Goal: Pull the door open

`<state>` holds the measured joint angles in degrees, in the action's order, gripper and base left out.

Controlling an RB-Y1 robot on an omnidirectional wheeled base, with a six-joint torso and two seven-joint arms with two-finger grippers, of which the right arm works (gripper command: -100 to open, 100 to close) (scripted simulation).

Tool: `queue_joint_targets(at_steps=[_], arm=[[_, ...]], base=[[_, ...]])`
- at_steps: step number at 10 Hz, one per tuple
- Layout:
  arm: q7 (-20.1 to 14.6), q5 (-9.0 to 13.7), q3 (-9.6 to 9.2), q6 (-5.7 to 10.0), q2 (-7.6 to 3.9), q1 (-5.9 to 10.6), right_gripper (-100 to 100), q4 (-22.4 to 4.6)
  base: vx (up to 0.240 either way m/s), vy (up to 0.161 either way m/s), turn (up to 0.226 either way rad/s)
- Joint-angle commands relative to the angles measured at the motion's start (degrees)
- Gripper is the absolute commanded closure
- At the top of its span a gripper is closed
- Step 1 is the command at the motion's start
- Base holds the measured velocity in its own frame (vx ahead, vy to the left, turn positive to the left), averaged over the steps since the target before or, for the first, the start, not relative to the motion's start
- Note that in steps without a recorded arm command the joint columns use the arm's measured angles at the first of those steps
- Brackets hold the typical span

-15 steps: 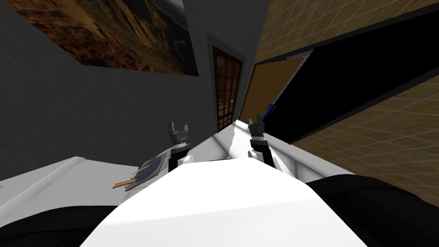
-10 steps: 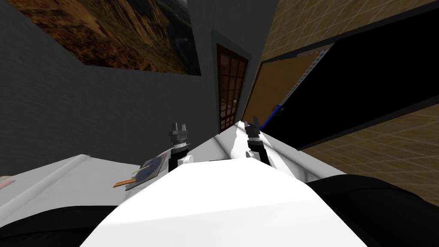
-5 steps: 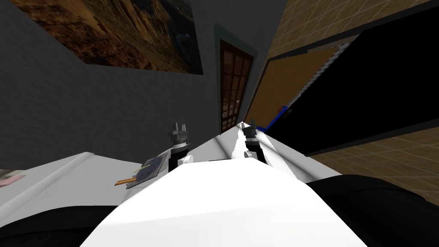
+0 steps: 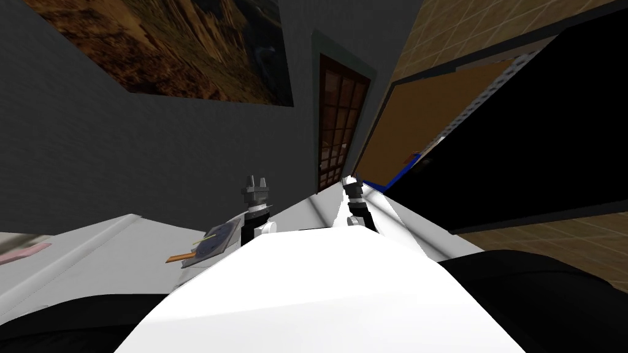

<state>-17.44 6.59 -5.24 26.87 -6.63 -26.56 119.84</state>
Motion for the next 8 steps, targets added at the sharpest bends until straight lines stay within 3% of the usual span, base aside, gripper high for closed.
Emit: queue_joint_targets(at_steps=[1,8], arm=[[-1.9,1.1,-0.69,1.02,-0.63,0.32,-100,-1.8],[-10.0,6.0,-3.84,4.7,-3.26,2.34,-100,-10.1]], base=[[0.103,-0.031,0.094],[0.086,-0.033,0.105]])
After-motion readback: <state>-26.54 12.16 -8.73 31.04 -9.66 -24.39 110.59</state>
